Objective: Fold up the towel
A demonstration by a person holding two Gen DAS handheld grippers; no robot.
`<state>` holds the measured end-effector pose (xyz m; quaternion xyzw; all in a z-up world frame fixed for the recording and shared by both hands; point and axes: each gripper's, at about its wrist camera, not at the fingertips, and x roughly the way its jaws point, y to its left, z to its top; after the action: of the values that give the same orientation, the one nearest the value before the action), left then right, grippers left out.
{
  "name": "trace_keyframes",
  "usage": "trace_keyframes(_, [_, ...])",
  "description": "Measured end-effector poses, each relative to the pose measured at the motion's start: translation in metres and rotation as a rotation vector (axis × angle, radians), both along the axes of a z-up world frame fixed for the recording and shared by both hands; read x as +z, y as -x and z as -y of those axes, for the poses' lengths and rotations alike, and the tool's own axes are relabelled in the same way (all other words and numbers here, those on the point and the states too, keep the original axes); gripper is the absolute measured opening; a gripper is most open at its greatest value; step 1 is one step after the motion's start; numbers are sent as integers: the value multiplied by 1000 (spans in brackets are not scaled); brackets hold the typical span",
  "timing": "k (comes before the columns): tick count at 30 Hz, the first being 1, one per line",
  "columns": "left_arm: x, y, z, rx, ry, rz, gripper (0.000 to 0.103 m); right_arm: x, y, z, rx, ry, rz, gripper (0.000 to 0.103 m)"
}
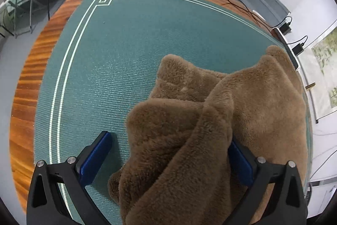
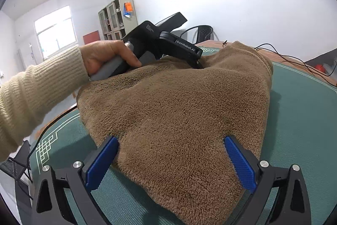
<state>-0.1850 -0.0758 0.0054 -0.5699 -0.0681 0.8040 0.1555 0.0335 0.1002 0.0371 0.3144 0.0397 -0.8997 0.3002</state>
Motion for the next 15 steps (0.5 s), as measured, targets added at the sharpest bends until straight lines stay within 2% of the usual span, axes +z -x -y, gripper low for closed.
trace_keyframes(5, [20,-11,20,48,-103,-7,103,7,-4,1,0,1,0,102])
trace_keyframes(10, [54,-49,52,49,-315,-57,103,6,-1,1,1,7,2,102])
trace_keyframes(13, [59,-73,60,21,-357,-58,103,5,0,1,1,6,1,102])
trace_keyframes(15, [53,-81,63,19,-356,-24,103,5,1,1,1,6,1,102])
